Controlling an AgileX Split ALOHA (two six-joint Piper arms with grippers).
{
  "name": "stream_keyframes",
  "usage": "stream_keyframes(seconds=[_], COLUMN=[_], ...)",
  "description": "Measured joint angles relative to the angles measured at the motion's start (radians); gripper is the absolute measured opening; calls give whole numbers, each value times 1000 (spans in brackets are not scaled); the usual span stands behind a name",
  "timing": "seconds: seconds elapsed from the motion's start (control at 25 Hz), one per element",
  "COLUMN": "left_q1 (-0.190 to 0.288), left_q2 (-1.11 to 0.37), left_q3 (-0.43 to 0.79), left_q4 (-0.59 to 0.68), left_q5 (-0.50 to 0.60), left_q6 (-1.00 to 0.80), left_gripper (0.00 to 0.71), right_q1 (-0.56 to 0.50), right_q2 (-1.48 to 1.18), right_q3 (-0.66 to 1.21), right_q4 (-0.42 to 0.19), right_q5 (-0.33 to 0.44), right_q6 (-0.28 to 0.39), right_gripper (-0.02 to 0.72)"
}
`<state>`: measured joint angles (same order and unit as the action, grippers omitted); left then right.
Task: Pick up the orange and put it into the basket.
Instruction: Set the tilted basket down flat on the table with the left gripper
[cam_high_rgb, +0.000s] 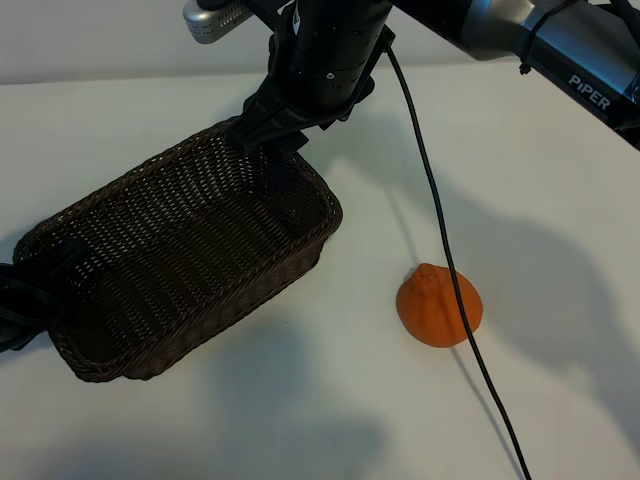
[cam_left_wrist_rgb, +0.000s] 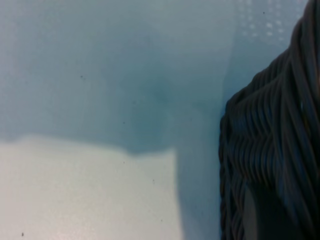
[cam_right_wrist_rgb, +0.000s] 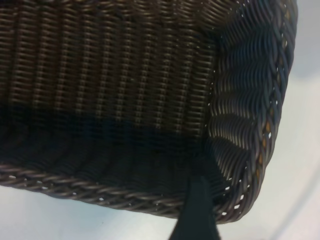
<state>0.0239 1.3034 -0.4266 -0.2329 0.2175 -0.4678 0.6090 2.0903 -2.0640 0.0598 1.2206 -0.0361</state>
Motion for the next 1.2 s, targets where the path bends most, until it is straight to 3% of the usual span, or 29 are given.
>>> stream_keyframes(seconds=[0.24, 0.6, 1.0, 1.2], left_q1=[0, 0, 0, 0], left_q2=[0, -23, 19, 57], left_q3=[0, -13, -173, -196], left_q4=[-22, -243, -249, -255], left_q5=[0, 56, 216, 225], left_q6=[37, 358, 504, 537], left_gripper=[160, 160, 159, 159], right_q1=[0, 0, 0, 0], right_q2=[0, 0, 0, 0], right_q3=[0, 0, 0, 0], right_q4=[2, 3, 3, 3], right_q5=[0, 0, 0, 0], right_q6=[-2, -3, -3, -3], right_gripper=[558, 558, 558, 558])
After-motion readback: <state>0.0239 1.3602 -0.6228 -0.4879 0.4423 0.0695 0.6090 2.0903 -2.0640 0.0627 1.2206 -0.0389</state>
